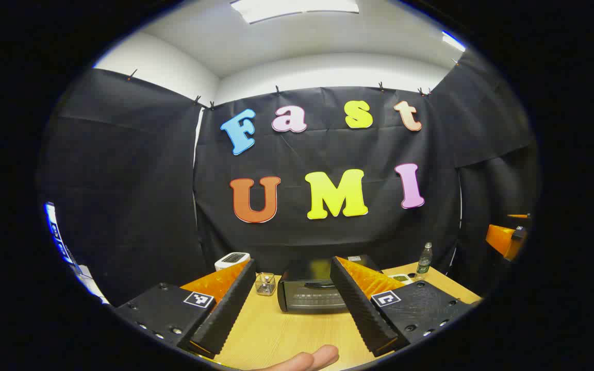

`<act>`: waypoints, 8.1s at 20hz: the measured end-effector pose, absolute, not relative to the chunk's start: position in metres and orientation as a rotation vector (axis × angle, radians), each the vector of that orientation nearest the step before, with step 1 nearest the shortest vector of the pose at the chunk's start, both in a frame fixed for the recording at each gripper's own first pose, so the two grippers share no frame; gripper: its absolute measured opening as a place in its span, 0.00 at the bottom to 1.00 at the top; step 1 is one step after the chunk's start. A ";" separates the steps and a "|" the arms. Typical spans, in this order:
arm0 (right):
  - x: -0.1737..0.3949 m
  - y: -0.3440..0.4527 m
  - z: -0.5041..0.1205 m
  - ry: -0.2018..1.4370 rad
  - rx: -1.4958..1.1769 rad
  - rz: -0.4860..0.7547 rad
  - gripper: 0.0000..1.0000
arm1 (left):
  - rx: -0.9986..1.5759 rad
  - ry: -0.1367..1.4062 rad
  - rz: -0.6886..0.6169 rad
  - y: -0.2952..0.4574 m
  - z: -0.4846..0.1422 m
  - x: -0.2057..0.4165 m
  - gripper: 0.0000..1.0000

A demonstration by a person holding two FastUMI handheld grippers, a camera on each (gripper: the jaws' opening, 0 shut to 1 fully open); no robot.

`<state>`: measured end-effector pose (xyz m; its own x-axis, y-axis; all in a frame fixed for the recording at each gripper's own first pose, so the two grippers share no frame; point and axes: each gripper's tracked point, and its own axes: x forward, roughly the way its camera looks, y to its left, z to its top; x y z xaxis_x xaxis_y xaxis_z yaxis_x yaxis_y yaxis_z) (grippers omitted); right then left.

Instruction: Open the electric oven with the left hand, put the food in, and close the electric oven.

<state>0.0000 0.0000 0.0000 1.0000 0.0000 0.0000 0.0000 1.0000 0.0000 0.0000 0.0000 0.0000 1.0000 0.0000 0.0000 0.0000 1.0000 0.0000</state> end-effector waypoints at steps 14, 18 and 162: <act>-0.017 -0.026 0.022 -0.040 -0.062 -0.057 0.90 | 0.032 0.002 -0.064 0.004 0.007 -0.024 0.95; -0.025 -0.032 0.026 -0.058 -0.077 -0.076 1.00 | 0.018 0.017 -0.082 -0.002 0.001 -0.022 0.95; 0.144 0.081 -0.254 0.929 0.621 0.544 0.41 | -0.055 0.016 -0.097 0.012 -0.069 -0.008 0.94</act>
<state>0.1436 0.0815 -0.2542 0.4913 0.6673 -0.5598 -0.1610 0.7012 0.6946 -0.0081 0.0116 -0.0690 0.9952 -0.0973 -0.0134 0.0964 0.9938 -0.0560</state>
